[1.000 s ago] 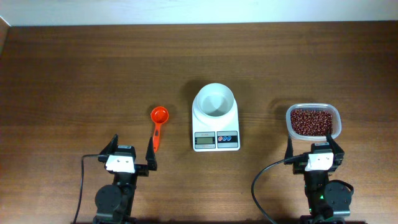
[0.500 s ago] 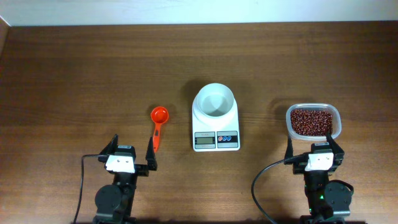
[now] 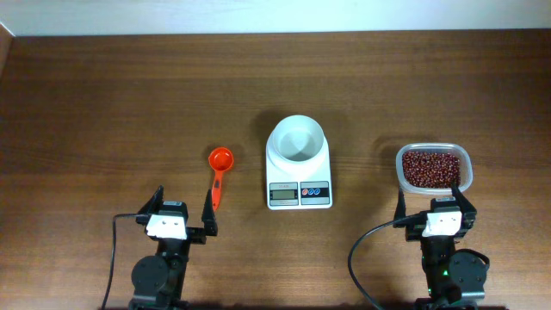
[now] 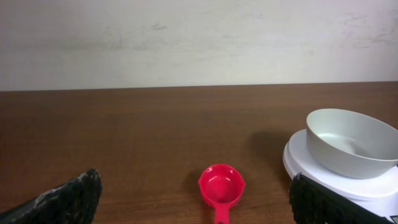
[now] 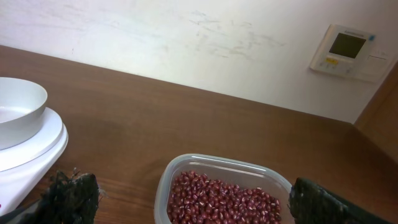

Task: Scoop item into bowl and weigh 50g on scale

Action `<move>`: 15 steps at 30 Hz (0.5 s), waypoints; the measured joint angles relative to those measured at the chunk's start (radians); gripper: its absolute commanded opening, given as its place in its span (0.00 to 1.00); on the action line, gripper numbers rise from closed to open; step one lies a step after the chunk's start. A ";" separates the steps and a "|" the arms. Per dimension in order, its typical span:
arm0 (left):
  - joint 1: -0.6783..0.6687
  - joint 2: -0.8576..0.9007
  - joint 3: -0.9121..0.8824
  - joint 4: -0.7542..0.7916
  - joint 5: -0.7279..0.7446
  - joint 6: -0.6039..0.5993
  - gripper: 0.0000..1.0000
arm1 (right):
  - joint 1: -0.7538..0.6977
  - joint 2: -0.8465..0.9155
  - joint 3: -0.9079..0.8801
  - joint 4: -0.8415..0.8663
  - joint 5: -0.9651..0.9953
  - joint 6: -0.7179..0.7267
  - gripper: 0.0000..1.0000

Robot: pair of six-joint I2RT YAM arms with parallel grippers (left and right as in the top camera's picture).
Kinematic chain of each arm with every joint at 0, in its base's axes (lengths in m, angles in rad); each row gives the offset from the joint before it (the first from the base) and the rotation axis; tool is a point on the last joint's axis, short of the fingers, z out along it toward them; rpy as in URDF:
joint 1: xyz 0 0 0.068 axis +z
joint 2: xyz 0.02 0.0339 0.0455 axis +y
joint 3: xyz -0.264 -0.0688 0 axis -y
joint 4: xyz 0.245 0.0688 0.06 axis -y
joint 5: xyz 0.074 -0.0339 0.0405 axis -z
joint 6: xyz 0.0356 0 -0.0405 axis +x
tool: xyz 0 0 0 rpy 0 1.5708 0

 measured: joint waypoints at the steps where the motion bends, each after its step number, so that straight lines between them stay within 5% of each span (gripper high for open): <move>1: 0.000 0.000 0.000 0.000 0.000 0.000 0.99 | 0.000 0.000 0.000 0.000 0.000 0.000 0.99; 15: 0.000 0.000 0.043 -0.110 0.023 -0.016 0.99 | 0.000 0.000 0.000 0.000 0.000 0.000 0.99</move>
